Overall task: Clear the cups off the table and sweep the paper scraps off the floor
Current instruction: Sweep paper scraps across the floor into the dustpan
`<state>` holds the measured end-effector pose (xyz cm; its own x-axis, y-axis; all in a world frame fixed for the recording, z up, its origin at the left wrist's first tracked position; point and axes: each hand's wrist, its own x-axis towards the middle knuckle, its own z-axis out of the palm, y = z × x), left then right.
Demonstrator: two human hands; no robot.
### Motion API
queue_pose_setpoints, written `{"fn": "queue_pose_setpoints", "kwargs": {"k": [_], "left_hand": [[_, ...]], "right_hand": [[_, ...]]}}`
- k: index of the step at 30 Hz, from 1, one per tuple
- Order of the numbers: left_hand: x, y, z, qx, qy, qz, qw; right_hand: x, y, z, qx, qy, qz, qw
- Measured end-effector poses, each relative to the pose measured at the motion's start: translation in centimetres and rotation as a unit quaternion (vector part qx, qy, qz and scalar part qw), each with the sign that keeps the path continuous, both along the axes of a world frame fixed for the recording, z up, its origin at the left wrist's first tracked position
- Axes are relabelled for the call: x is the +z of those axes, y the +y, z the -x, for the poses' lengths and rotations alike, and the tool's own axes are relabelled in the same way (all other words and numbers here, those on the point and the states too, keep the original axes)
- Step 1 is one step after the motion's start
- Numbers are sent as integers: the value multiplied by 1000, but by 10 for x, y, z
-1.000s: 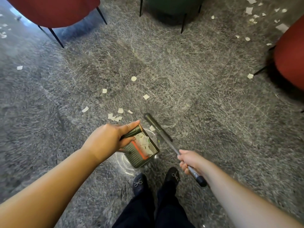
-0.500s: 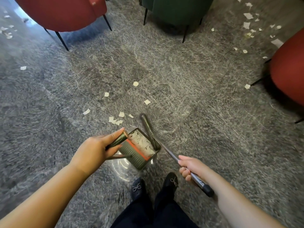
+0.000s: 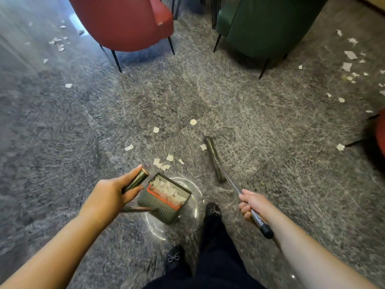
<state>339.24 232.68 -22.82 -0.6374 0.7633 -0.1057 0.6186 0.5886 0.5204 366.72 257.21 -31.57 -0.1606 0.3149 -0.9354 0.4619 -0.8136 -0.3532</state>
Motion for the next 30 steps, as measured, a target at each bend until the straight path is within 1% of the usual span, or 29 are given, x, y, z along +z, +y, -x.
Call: {"fn": "queue_pose_setpoints", "kwargs": {"k": [6, 9, 14, 18, 23, 30], "left_hand": [[-3, 33, 27, 69, -8, 30, 997], [-2, 56, 35, 103, -13, 29, 994], [-6, 89, 37, 167, -5, 34, 985], [-8, 104, 46, 192, 1, 30, 981], [-15, 119, 59, 179, 26, 3, 984], [-23, 145, 113, 154, -7, -10, 988]], "right_hand": [[-15, 80, 39, 34, -18, 7, 999], [-22, 116, 59, 46, -26, 16, 998], [-33, 156, 88, 70, -27, 32, 997], [-37, 174, 107, 94, -27, 30, 995], [-42, 183, 138, 129, -31, 39, 990], [-42, 162, 194, 207, -39, 56, 976]]}}
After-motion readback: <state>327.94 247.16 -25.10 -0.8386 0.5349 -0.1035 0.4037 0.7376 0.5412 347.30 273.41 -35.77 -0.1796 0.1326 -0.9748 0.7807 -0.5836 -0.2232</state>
